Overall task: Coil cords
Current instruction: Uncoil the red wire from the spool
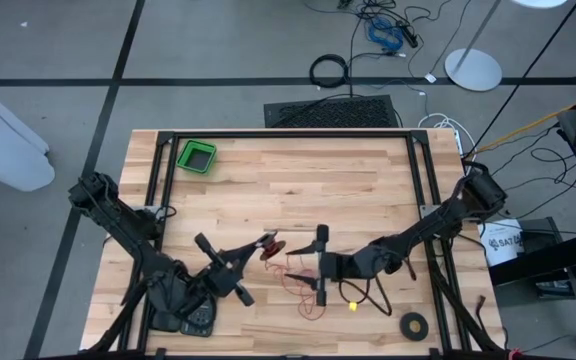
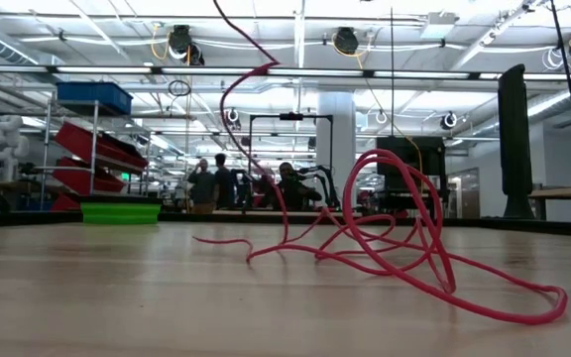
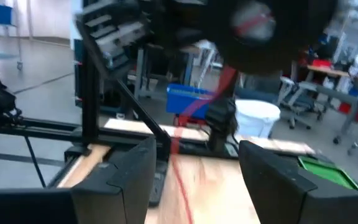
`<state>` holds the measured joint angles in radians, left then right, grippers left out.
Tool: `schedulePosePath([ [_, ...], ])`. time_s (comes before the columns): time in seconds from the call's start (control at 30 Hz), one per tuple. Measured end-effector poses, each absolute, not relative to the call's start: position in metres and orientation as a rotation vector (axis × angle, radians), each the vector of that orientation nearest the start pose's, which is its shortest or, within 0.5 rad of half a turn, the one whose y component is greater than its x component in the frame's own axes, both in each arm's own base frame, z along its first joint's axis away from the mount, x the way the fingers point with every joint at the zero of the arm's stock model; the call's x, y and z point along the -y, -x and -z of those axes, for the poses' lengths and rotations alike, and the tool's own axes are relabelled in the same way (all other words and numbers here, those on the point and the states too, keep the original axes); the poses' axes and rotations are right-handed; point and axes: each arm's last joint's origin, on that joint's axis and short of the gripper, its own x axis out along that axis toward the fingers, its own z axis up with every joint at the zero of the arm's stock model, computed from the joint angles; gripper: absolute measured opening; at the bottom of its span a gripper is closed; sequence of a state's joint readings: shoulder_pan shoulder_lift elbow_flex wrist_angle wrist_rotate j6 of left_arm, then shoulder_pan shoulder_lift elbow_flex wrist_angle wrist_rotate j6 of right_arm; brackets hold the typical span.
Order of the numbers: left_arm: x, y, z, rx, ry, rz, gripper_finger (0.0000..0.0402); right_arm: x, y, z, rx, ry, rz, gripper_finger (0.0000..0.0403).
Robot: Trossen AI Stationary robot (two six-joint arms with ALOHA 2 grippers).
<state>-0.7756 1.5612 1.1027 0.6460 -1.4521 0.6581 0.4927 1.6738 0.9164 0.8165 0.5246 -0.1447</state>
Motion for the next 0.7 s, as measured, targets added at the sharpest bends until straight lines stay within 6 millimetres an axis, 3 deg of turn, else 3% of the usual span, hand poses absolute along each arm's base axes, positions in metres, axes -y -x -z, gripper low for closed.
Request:
schedulePosePath([
  [0.33, 0.213, -0.258, -0.326, -0.133, -0.445, -0.669, 0.0004, -0.166, -0.379, -0.239, 0.051, 0.172, 0.083, 0.0216],
  [0.5, 0.214, -0.258, -0.326, -0.134, -0.448, -0.666, 0.0004, -0.166, -0.385, -0.240, 0.050, 0.173, 0.114, 0.0204],
  [0.7, 0.214, -0.258, -0.326, -0.134, -0.449, -0.667, 0.0004, -0.174, -0.380, -0.239, 0.009, 0.217, 0.184, 0.0157],
])
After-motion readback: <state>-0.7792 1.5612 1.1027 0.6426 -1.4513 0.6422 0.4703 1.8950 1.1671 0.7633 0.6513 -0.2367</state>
